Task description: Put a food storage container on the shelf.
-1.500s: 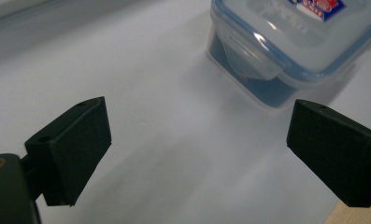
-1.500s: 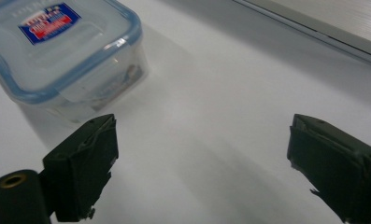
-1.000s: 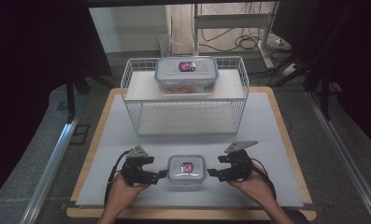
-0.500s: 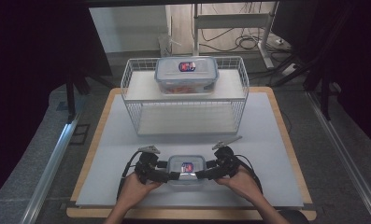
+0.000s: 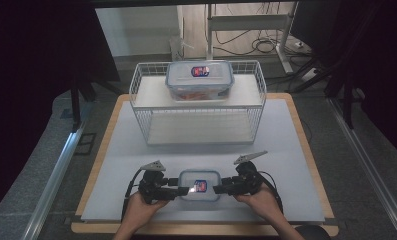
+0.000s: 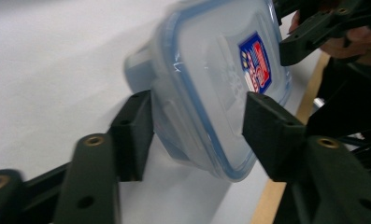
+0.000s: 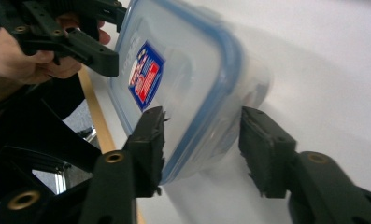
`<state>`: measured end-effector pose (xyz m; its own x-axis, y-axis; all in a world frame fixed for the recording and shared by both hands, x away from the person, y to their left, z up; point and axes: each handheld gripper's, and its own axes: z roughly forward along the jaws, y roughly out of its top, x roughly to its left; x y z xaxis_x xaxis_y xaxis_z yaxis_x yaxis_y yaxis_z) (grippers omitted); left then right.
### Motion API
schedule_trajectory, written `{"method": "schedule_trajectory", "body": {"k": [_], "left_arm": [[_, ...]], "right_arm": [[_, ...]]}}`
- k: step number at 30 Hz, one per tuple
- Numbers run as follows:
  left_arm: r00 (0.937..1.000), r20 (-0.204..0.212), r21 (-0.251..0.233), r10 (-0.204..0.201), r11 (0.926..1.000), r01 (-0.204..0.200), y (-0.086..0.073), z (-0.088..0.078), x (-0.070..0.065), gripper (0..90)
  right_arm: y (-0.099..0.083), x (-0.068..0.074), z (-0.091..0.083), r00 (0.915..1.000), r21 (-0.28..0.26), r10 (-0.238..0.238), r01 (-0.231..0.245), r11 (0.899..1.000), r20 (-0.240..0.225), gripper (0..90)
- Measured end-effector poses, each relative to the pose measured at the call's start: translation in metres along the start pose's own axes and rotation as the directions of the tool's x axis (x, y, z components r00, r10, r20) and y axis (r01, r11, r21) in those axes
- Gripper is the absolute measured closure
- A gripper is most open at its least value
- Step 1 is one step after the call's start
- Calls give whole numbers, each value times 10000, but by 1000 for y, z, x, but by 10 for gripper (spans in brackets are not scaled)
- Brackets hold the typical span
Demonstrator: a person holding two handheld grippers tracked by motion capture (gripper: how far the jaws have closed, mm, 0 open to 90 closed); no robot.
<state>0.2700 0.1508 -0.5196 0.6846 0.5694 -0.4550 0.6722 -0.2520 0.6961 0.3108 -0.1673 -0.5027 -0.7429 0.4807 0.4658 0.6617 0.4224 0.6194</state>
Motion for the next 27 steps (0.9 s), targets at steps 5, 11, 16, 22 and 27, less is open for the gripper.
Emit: {"method": "schedule_trajectory", "body": {"k": [5, 11, 16, 22, 27], "left_arm": [[9998, -96, -475, -189, 9987, 184, -6, -5, -1, 547], [9989, 38, -648, -475, 9968, 477, -9, -10, 6, 607], [9947, 397, -539, -944, 9939, 965, -10, -4, 9, 545], [9954, 445, -511, -849, 9949, 872, -11, -6, 9, 577], [9950, 507, -486, -855, 9949, 880, -12, -7, 10, 608]], "right_arm": [[-7, 3, -6, 9999, -559, -3, 11, 9984, 155, 609], [-12, -4, -4, 9983, -555, 505, -520, 9971, -283, 596], [-12, -5, -3, 9974, -637, 638, -658, 9958, -328, 603], [-12, -7, -3, 9959, -683, 771, -803, 9944, -481, 602], [-12, -10, -3, 9941, -746, 883, -929, 9929, -630, 586]]}}
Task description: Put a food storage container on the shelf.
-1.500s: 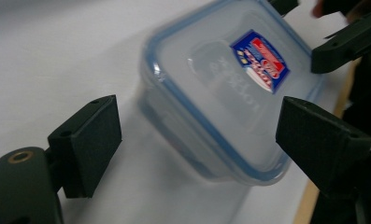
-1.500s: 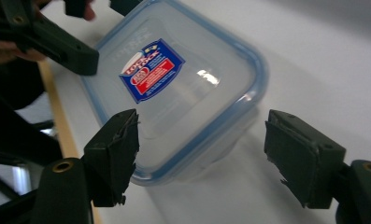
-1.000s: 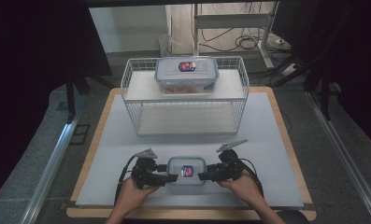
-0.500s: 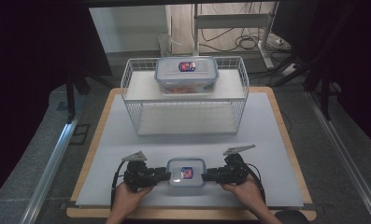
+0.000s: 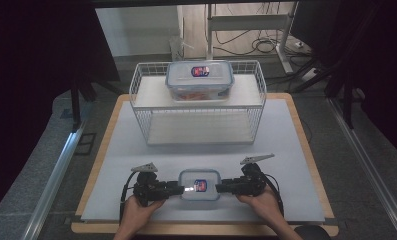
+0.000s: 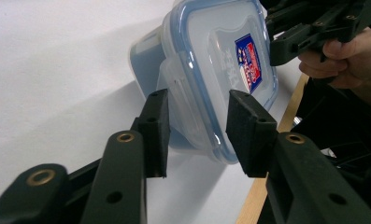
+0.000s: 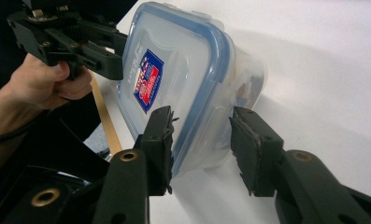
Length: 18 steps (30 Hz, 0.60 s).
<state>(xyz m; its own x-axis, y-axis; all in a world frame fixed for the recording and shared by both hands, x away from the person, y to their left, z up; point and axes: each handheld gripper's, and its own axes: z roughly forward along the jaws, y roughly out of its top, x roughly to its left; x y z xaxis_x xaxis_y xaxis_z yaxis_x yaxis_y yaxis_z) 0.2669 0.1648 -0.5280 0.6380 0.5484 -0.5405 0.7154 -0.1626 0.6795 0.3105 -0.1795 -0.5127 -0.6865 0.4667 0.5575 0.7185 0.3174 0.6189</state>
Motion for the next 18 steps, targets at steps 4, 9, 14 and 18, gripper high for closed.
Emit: {"method": "schedule_trajectory", "body": {"k": [4, 9, 14, 18], "left_arm": [[10000, -34, 43, 60, 10000, -59, 0, 1, -1, 633], [10000, 59, 88, 72, 9999, -73, 1, 2, 1, 631], [9994, 0, 110, 341, 9994, -341, 4, 6, 1, 560], [9996, 287, -56, 15, 10000, -13, 6, 6, 9, 522]], "right_arm": [[0, -6, 3, 9979, 21, 507, -506, 9987, -393, 524], [0, -6, 1, 9982, -32, 497, -499, 9988, -348, 564], [0, -5, 1, 9984, -71, 451, -454, 9989, -349, 564], [0, -4, 1, 9990, -62, 365, -366, 9993, -274, 558]]}}
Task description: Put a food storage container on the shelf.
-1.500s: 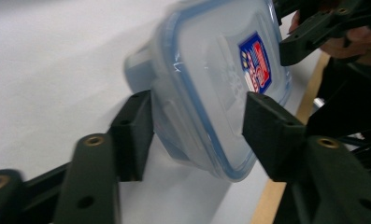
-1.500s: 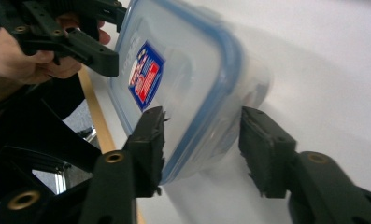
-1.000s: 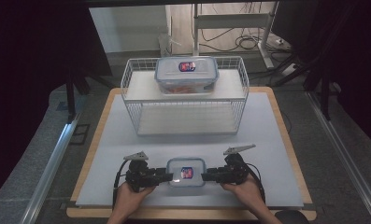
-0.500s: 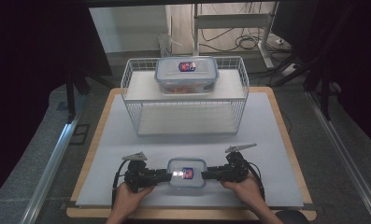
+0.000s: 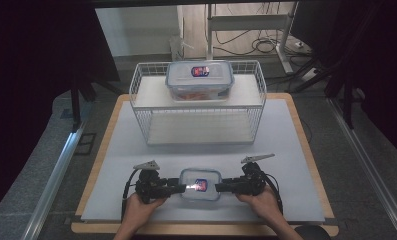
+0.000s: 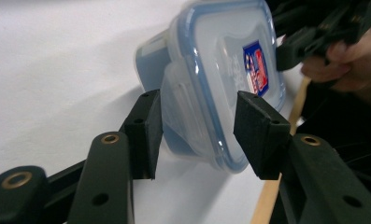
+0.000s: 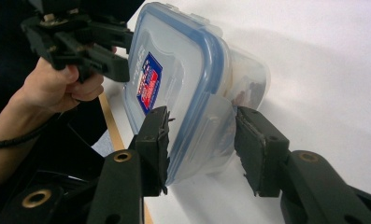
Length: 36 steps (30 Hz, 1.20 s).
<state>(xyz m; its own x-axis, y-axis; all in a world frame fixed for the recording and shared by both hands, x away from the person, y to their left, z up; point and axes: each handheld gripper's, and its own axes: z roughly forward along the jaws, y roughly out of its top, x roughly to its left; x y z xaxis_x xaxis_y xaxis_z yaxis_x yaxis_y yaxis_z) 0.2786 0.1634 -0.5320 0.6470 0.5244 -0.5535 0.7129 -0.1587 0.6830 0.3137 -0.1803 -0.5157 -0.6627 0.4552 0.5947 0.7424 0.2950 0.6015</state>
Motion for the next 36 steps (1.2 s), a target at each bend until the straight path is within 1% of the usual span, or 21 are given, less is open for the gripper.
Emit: {"method": "schedule_trajectory", "body": {"k": [2, 4, 6, 9, 10, 11, 12, 13, 14, 17, 18, 19, 21, 22, 23, 24, 28, 30, 33, 36], "left_arm": [[9986, 406, -77, -340, 9994, 343, 0, 1, 5, 542], [9979, 522, -47, -382, 9992, 385, 0, 0, 6, 558], [9973, 582, -45, -457, 9989, 460, 0, 0, 7, 573], [9947, 746, -52, -713, 9974, 718, -1, 0, 10, 576], [9947, 724, -65, -730, 9973, 737, -1, 0, 10, 570], [9954, 622, -61, -723, 9973, 729, -1, 1, 10, 551], [9953, 645, 12, -720, 9974, 721, 0, 2, 10, 514], [9942, 735, 41, -787, 9969, 786, 0, 1, 11, 512], [9926, 820, 50, -893, 9960, 892, -1, 1, 12, 527], [9882, 1037, 122, -1126, 9936, 1119, -1, 2, 14, 534], [9848, 1173, 91, -1278, 9918, 1277, -2, 2, 15, 536], [9830, 1232, 119, -1362, 9907, 1357, -2, 2, 16, 543], [9829, 1205, 132, -1391, 9903, 1386, -2, 2, 15, 548], [9850, 1143, 183, -1292, 9916, 1279, -2, 2, 14, 550], [9849, 1111, 183, -1329, 9911, 1317, -2, 1, 13, 552], [9858, 1082, 263, -1287, 9916, 1266, -2, 0, 12, 557], [9858, 1001, 281, -1351, 9907, 1329, -2, -1, 9, 568], [9846, 990, 216, -1441, 9895, 1426, -2, -1, 9, 569], [9852, 903, 119, -1457, 9893, 1452, -1, -1, 9, 571], [9852, 897, -60, -1461, 9891, 1472, 3, -1, 7, 572]], "right_arm": [[0, 0, 0, 10000, -6, -89, 89, 10000, 24, 558], [0, 0, 0, 10000, -3, -19, 19, 10000, 1, 558], [0, -1, 0, 10000, -24, -2, 2, 10000, -19, 558], [0, -1, 0, 10000, -54, -9, 8, 10000, -35, 558], [0, -1, 0, 10000, -68, -21, 21, 10000, -46, 557], [0, -1, 0, 10000, -79, -19, 18, 10000, -46, 558], [0, -1, 0, 10000, -79, -31, 31, 10000, -52, 559], [0, -1, 1, 10000, -64, -93, 92, 9999, -26, 558], [0, -1, 1, 10000, -70, -77, 77, 9999, -29, 558], [0, 0, 1, 9999, -65, -101, 101, 9999, -32, 560], [0, -1, 0, 9999, -68, -89, 89, 9999, -54, 562], [0, -1, 0, 9999, -78, -61, 61, 10000, -81, 565], [1, -2, 0, 9999, -97, 14, -15, 10000, -113, 567], [1, -2, 1, 9999, -110, 58, -59, 9999, -140, 568], [1, -2, 1, 9998, -122, 117, -119, 9999, -163, 571], [0, -2, 1, 9996, -162, 199, -202, 9997, -209, 576], [0, -4, 1, 9980, -326, 501, -514, 9981, -396, 585], [0, -4, 1, 9975, -343, 575, -589, 9977, -404, 584], [0, -4, 1, 9969, -402, 677, -693, 9968, -388, 584], [2, -5, -1, 9972, -519, 648, -667, 9964, -372, 584]]}}
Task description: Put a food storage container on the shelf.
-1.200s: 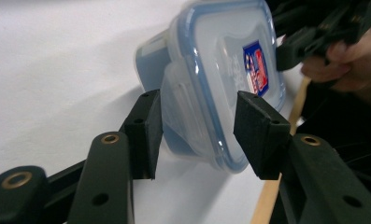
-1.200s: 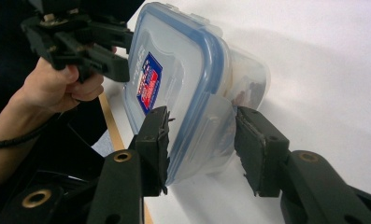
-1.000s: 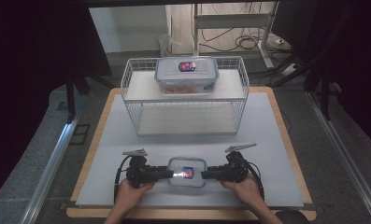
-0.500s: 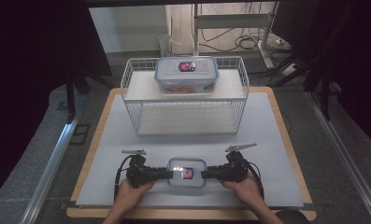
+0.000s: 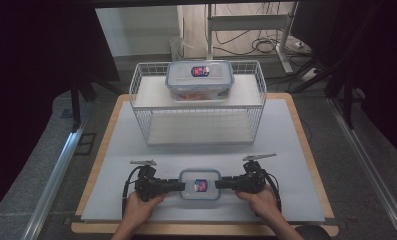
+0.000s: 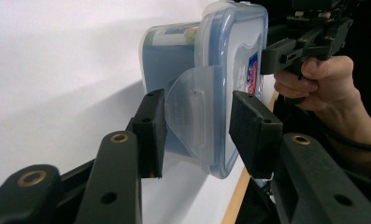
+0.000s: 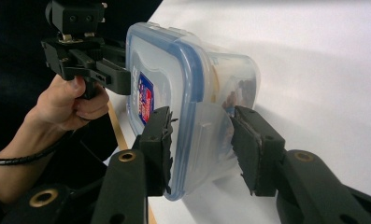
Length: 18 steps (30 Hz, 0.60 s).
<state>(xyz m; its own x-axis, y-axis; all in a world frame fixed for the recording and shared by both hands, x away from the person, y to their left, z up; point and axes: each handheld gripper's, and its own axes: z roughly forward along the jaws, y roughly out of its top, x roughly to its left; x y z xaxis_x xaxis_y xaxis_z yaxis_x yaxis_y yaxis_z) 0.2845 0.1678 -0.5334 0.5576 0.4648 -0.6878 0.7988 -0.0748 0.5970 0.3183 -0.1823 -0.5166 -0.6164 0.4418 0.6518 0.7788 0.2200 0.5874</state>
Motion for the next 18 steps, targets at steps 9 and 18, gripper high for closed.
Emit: {"method": "schedule_trajectory", "body": {"k": [9, 18], "left_arm": [[9965, -275, -366, 792, 9961, -802, 22, -11, -18, 572], [9842, -640, -801, 1648, 9822, -1697, 59, -29, -48, 571]], "right_arm": [[19, 8, -13, 9993, -498, -281, 269, 9984, -232, 589], [53, 31, -34, 9941, -1088, -1056, 1025, 9888, -229, 589]]}}
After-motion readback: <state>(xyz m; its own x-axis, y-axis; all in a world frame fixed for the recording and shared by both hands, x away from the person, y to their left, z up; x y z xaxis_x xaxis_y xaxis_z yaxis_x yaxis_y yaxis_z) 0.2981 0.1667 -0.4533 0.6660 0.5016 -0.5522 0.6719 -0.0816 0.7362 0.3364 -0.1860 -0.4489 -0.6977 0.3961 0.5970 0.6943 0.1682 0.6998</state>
